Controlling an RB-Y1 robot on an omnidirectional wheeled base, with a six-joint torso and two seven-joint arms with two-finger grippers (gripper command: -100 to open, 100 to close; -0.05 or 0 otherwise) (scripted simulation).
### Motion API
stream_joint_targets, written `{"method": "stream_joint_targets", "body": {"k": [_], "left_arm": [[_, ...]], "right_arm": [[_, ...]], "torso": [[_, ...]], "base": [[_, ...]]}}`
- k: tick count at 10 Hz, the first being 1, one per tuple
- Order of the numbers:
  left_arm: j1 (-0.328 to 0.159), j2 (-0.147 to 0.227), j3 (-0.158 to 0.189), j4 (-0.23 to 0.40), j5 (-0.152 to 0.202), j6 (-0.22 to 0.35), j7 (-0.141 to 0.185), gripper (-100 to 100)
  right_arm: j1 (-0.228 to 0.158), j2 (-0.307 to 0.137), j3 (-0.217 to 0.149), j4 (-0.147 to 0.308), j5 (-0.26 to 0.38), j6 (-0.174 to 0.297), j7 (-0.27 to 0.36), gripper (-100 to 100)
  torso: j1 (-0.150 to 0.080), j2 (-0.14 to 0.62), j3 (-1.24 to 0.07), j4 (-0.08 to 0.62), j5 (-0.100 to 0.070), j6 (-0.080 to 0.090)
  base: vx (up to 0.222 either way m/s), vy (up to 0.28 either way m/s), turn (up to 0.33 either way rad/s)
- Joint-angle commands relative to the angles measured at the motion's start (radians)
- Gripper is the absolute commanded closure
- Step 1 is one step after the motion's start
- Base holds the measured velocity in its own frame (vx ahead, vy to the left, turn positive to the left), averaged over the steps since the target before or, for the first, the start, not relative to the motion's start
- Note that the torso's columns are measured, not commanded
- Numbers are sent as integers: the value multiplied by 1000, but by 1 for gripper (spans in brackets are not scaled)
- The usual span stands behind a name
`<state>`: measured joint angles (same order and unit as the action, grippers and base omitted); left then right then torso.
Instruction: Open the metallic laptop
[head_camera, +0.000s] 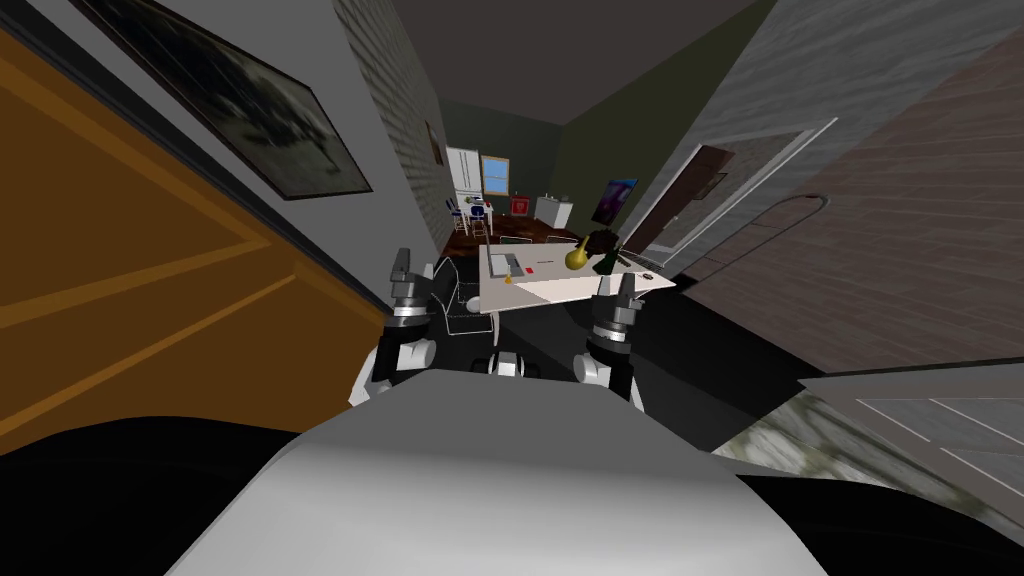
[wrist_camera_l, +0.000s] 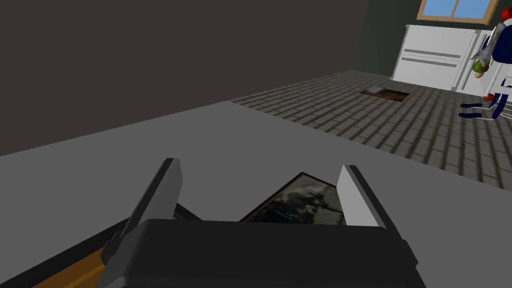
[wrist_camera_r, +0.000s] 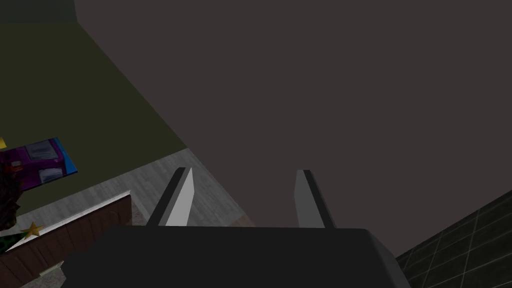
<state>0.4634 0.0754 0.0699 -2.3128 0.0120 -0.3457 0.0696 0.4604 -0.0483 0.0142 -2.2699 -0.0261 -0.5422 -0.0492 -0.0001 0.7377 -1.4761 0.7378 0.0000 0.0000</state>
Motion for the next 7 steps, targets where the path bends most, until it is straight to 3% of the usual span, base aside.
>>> {"method": "stream_joint_targets", "body": {"k": [1, 7], "left_arm": [[-18, 41, 22, 20, -10, 42, -2, -100], [-75, 85, 92, 67, -40, 183, -9, -100]], "right_arm": [[0, 0, 0, 0, 0, 0, 0, 0], [0, 0, 0, 0, 0, 0, 0, 0]], "torso": [[0, 0, 0, 0, 0, 0], [0, 0, 0, 0, 0, 0]], "base": [[13, -15, -117], [19, -15, -151]]}}
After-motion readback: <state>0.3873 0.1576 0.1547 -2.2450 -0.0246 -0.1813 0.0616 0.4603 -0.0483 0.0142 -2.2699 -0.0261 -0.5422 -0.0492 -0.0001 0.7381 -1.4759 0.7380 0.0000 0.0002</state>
